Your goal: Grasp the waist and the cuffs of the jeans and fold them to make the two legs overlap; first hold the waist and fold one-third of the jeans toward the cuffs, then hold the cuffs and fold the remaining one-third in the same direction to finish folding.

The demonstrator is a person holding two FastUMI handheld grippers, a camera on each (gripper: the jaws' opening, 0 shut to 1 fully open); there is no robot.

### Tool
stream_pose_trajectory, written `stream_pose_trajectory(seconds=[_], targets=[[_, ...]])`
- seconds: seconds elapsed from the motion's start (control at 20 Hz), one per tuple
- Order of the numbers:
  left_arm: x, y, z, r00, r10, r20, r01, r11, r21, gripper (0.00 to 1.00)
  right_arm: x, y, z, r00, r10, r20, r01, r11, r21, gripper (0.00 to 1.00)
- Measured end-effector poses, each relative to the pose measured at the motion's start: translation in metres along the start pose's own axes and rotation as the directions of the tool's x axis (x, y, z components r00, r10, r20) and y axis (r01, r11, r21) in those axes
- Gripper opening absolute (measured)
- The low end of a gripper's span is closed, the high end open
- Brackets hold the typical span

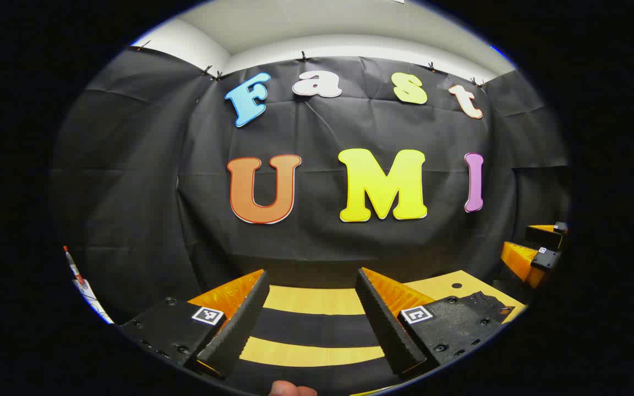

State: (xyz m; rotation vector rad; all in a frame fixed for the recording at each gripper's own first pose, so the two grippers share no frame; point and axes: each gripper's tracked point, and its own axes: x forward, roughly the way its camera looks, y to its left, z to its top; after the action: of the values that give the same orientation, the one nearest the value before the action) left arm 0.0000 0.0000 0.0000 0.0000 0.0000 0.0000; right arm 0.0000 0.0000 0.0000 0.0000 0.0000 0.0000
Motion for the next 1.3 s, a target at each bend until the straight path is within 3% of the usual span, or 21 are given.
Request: stream_pose_trajectory(seconds=[0.4, 0.45, 0.5, 0.55, 0.6, 0.8, 0.85, 0.9, 1.3], targets=[[-0.005, 0.007, 0.006, 1.0, 0.003, 0.01, -0.003, 1.0, 0.01, 1.0, 0.002, 0.01, 0.008, 1.0, 0.018, 0.021, -0.018, 1.0, -0.001, 0.99], [-0.004, 0.008, 0.006, 1.0, 0.005, 0.011, -0.005, 1.0, 0.014, 0.94, 0.002, 0.011, 0.008, 1.0, 0.02, 0.022, -0.02, 1.0, -0.003, 0.99], [-0.005, 0.008, 0.006, 1.0, 0.007, 0.014, -0.007, 1.0, 0.017, 1.0, 0.003, 0.012, 0.009, 0.999, 0.024, 0.025, -0.024, 1.0, -0.003, 0.99], [-0.005, 0.008, 0.007, 1.0, 0.008, 0.015, -0.008, 1.0, 0.018, 0.94, 0.003, 0.012, 0.01, 0.999, 0.025, 0.025, -0.025, 1.0, -0.004, 0.99], [-0.005, 0.008, 0.007, 1.0, 0.009, 0.015, -0.009, 1.0, 0.018, 1.0, 0.003, 0.012, 0.009, 0.999, 0.027, 0.026, -0.027, 1.0, -0.006, 0.99], [-0.004, 0.009, 0.006, 1.0, 0.014, 0.016, -0.014, 1.0, 0.015, 1.0, 0.006, 0.01, 0.01, 0.999, 0.029, 0.028, -0.029, 1.0, -0.009, 0.99], [-0.003, 0.01, 0.005, 1.0, 0.019, 0.013, -0.019, 1.0, 0.011, 0.94, 0.008, 0.009, 0.009, 0.999, 0.031, 0.026, -0.031, 0.999, -0.009, 0.99], [-0.002, 0.008, 0.003, 1.0, 0.023, 0.009, -0.023, 1.0, 0.006, 1.0, 0.009, 0.008, 0.007, 0.999, 0.033, 0.021, -0.032, 0.999, -0.004, 0.99], [0.004, 0.011, -0.018, 0.999, 0.022, -0.045, -0.023, 1.0, -0.014, 1.0, 0.014, -0.014, -0.013, 0.999, 0.025, -0.026, -0.025, 1.0, -0.001, 0.99]])
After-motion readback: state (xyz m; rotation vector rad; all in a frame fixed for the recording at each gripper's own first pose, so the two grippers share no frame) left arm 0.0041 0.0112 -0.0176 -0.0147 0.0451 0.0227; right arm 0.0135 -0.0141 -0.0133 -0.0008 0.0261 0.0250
